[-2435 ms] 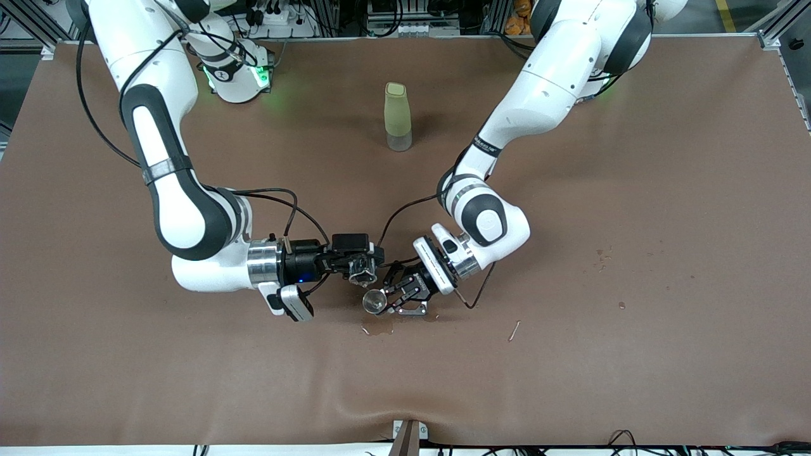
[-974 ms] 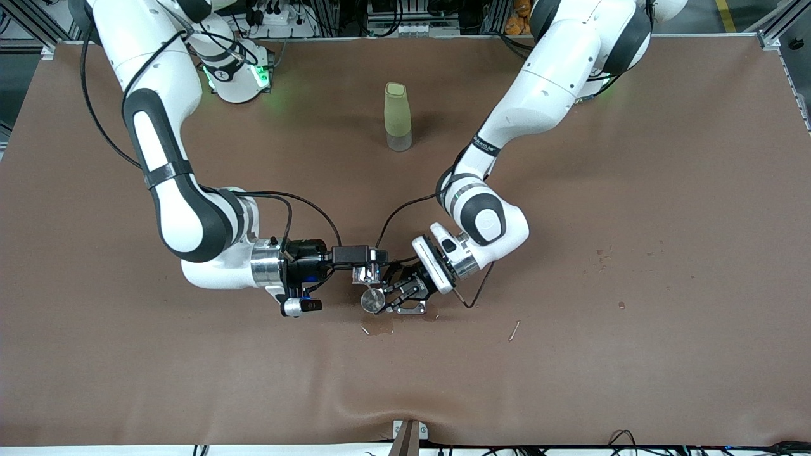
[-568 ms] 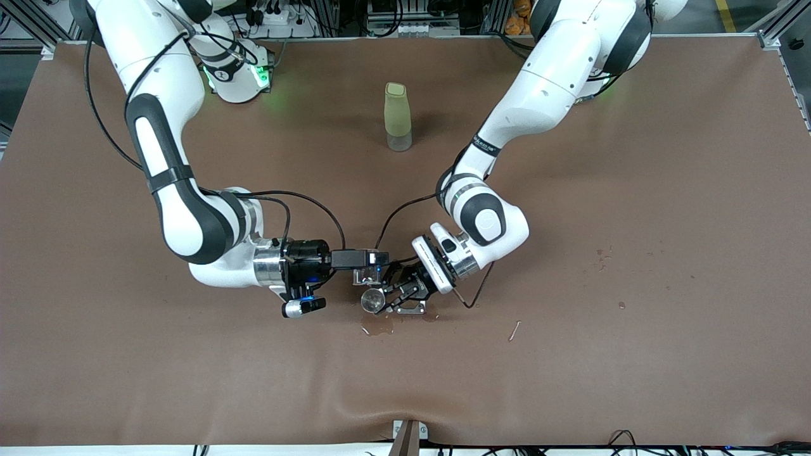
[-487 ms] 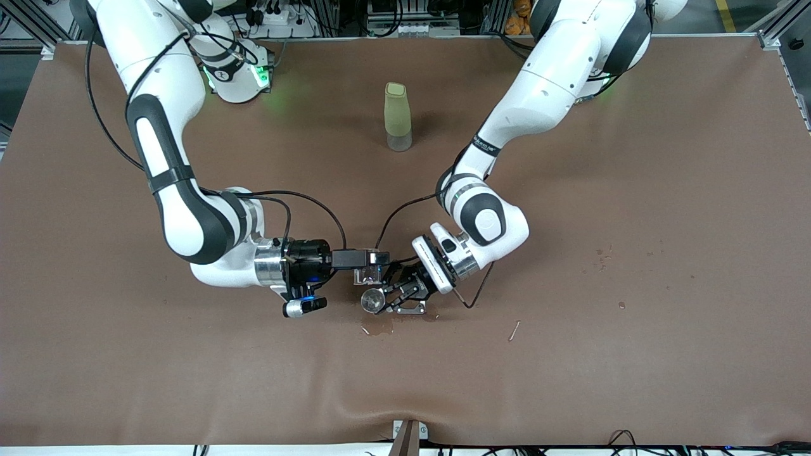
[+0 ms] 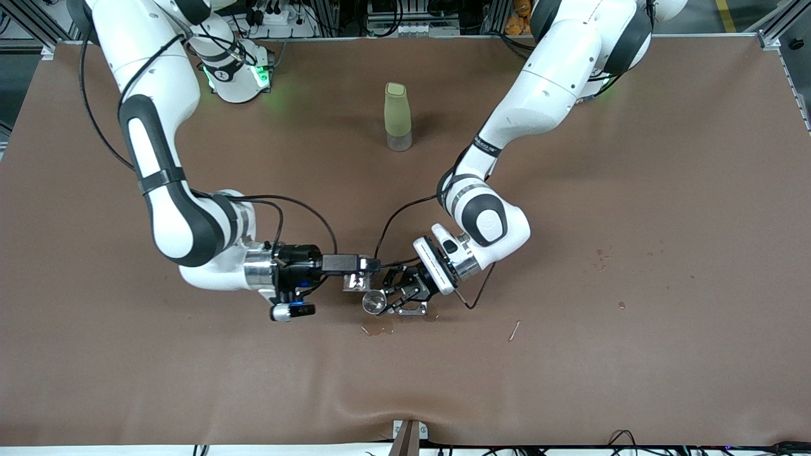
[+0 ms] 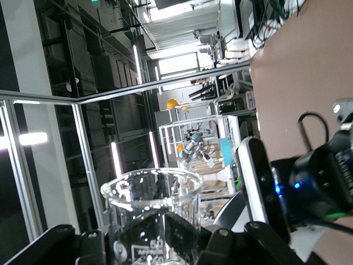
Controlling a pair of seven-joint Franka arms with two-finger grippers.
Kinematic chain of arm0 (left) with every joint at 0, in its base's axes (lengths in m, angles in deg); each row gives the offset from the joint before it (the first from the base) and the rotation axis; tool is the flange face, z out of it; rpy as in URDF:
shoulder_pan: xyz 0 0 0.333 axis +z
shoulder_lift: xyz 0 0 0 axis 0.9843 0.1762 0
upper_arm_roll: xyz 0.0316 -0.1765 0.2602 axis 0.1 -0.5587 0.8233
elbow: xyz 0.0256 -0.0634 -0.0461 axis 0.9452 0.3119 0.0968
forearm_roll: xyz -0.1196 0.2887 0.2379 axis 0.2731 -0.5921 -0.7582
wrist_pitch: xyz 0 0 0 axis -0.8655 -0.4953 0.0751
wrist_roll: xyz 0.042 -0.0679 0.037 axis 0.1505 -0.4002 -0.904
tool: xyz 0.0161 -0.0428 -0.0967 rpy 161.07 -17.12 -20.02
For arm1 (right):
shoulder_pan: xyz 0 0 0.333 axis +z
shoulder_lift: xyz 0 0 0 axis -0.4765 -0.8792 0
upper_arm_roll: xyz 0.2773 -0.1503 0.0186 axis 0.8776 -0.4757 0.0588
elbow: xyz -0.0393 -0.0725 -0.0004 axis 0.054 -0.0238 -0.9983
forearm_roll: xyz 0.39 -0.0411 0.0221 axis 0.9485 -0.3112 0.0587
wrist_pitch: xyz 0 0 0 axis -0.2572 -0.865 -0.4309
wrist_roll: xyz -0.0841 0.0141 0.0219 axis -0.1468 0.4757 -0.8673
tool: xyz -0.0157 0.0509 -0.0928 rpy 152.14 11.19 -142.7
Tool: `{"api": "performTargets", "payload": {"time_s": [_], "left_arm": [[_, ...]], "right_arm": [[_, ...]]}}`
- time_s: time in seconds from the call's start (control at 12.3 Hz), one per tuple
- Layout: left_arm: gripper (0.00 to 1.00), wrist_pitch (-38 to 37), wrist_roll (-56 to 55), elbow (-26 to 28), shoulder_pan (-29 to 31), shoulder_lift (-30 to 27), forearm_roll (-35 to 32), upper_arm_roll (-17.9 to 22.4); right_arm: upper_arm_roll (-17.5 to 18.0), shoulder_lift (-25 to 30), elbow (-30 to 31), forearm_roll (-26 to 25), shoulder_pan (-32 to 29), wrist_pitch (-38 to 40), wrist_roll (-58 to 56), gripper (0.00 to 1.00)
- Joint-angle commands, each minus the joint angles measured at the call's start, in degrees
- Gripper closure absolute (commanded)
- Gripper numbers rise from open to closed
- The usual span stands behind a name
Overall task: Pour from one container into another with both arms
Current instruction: 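Carry the jigger back with the left gripper while the right gripper returns the beaker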
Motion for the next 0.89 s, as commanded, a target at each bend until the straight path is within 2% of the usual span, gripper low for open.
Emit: {"api": "performTargets", "payload": {"time_s": [0.0, 0.16, 0.32, 0.49, 0.65, 0.81], "left_arm": [[1.0, 0.05, 0.3, 0.16, 2.51, -1.57, 1.24, -0.01], [1.0, -4.85, -0.58, 2.17, 4.45, -1.93, 1.05, -0.01], [1.0, -13.27, -0.58, 6.03, 8.31, -2.36, -0.25, 0.16], [1.0, -20.66, -1.02, 10.42, 13.84, -3.68, -6.73, 0.08], [1.0, -32.59, -3.21, 14.47, 20.95, -4.48, -16.38, 0.08], [1.0, -41.49, -4.1, 16.67, 27.2, -5.35, -25.62, 0.08]], "right_arm": [[0.38, 0.71, -0.27, -4.67, -4.49, 0.4, -5.56, 1.0], [0.47, 0.71, -0.27, -10.03, -8.97, 0.57, -12.84, 1.0], [0.38, 0.63, -0.19, -13.02, -13.19, 3.63, -17.34, 1.0], [0.38, -0.16, -0.1, -18.55, -19.68, 6.19, -22.95, 1.0], [0.38, -1.04, -0.1, -23.56, -25.57, 9.09, -24.83, 1.0], [0.38, -2.19, -0.1, -26.04, -29.02, 9.1, -30.33, 1.0]]}}
